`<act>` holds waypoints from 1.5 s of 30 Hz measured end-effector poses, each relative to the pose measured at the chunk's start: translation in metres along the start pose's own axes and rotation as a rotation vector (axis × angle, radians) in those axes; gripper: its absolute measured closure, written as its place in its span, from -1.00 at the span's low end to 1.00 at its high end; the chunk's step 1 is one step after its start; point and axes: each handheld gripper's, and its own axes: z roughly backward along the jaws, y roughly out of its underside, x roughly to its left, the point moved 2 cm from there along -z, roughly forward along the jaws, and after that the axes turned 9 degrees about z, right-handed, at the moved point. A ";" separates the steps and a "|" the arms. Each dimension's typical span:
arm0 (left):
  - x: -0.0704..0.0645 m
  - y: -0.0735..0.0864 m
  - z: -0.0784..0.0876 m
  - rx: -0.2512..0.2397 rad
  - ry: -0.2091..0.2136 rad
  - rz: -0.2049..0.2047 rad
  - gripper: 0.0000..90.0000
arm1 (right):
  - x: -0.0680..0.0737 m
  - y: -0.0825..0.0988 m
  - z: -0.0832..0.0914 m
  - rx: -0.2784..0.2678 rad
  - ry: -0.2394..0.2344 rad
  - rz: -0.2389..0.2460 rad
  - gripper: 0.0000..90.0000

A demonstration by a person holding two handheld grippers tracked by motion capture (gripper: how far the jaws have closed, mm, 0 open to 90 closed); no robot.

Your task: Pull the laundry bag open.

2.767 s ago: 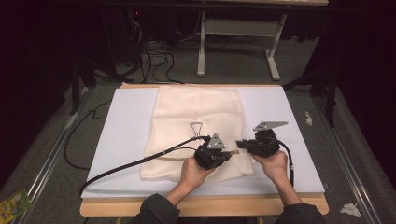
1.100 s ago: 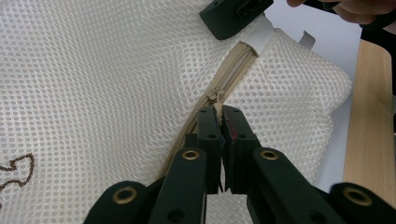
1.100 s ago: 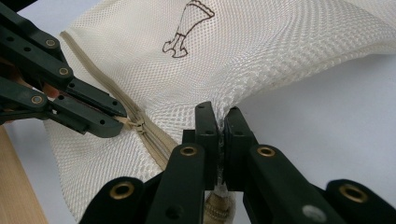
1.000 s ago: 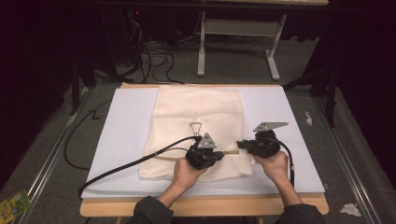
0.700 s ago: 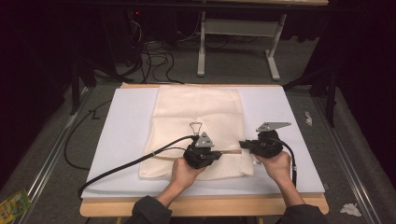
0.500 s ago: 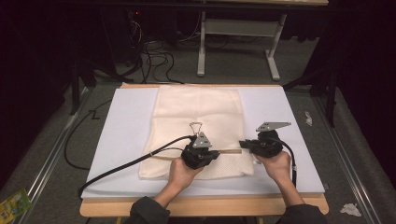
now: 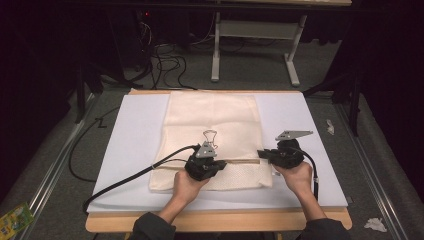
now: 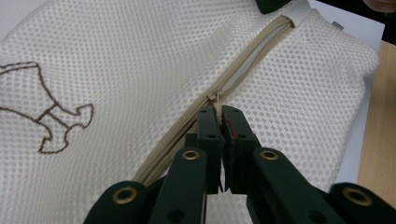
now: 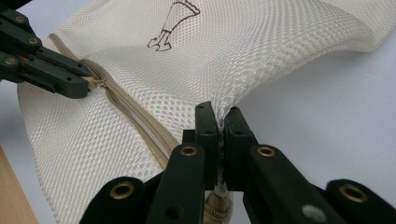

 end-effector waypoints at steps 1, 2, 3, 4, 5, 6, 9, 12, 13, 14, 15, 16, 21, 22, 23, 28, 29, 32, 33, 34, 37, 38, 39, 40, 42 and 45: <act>0.001 0.000 0.001 -0.001 -0.002 0.001 0.94 | 0.000 0.000 0.000 -0.003 0.001 -0.001 0.97; 0.001 0.001 0.002 -0.002 0.000 0.001 0.94 | 0.000 0.000 0.000 -0.003 0.001 -0.001 0.97; 0.001 0.001 0.003 -0.003 -0.009 -0.002 0.94 | 0.000 0.000 0.000 -0.005 -0.003 -0.003 0.97; 0.002 0.002 0.005 -0.003 -0.016 -0.008 0.94 | 0.001 0.000 -0.001 -0.002 0.004 -0.003 0.97; 0.003 0.002 0.005 -0.007 -0.020 -0.005 0.94 | 0.001 0.000 -0.001 -0.001 0.004 -0.004 0.97; 0.004 0.003 0.006 -0.006 -0.026 -0.008 0.94 | 0.001 0.000 0.000 -0.001 0.006 -0.004 0.97; 0.007 0.005 0.010 -0.012 -0.029 0.005 0.94 | 0.000 0.000 0.000 -0.002 0.006 -0.007 0.97; 0.010 0.007 0.013 -0.012 -0.033 0.012 0.93 | -0.002 0.001 0.000 -0.003 0.005 -0.004 0.96; 0.010 0.008 0.014 -0.010 -0.037 0.010 0.94 | -0.002 0.001 0.000 -0.004 0.005 -0.006 0.96; 0.011 0.009 0.015 -0.010 -0.039 0.010 0.94 | -0.001 0.001 0.000 -0.004 0.005 -0.008 0.96; 0.011 0.009 0.015 -0.014 -0.039 0.014 0.94 | -0.001 0.001 -0.001 -0.006 0.003 -0.011 0.96; 0.012 0.009 0.017 -0.014 -0.042 0.010 0.94 | -0.001 0.002 -0.001 -0.004 0.006 -0.011 0.96; 0.014 0.012 0.020 -0.022 -0.045 0.014 0.94 | -0.001 0.002 -0.003 0.004 0.012 -0.001 0.96; 0.015 0.013 0.021 -0.022 -0.046 0.017 0.94 | -0.001 0.002 -0.003 0.005 0.012 -0.003 0.96; 0.015 0.014 0.021 -0.022 -0.049 0.018 0.94 | -0.001 0.002 -0.003 0.003 0.014 -0.002 0.96; 0.019 0.016 0.028 -0.029 -0.054 0.025 0.94 | -0.002 0.002 -0.003 0.001 0.008 -0.010 0.97; 0.020 0.016 0.029 -0.030 -0.056 0.022 0.93 | -0.001 0.002 -0.004 0.002 0.013 -0.003 0.96; 0.021 0.016 0.032 -0.036 -0.069 0.024 0.94 | -0.001 0.002 -0.004 0.002 0.009 -0.006 0.96; 0.022 0.016 0.033 -0.036 -0.070 0.027 0.93 | -0.001 0.002 -0.004 0.001 0.009 -0.006 0.96; 0.023 0.016 0.034 -0.037 -0.069 0.034 0.93 | -0.001 0.002 -0.004 0.000 0.008 -0.006 0.96; 0.025 0.017 0.038 -0.038 -0.074 0.033 0.93 | -0.002 0.002 -0.003 -0.007 0.006 -0.010 0.96; 0.026 0.017 0.038 -0.038 -0.079 0.034 0.94 | -0.002 0.002 -0.004 -0.010 0.005 -0.006 0.96; 0.026 0.017 0.039 -0.038 -0.083 0.033 0.93 | -0.002 0.002 -0.004 -0.007 0.007 -0.007 0.96; 0.027 0.017 0.040 -0.038 -0.090 0.028 0.94 | -0.002 0.002 -0.005 -0.009 0.007 -0.010 0.97; 0.029 0.018 0.043 -0.045 -0.092 0.034 0.94 | -0.002 0.003 -0.005 -0.006 0.010 -0.009 0.97; 0.034 0.021 0.048 -0.056 -0.085 0.061 0.94 | -0.003 0.003 -0.005 -0.007 0.009 -0.011 0.96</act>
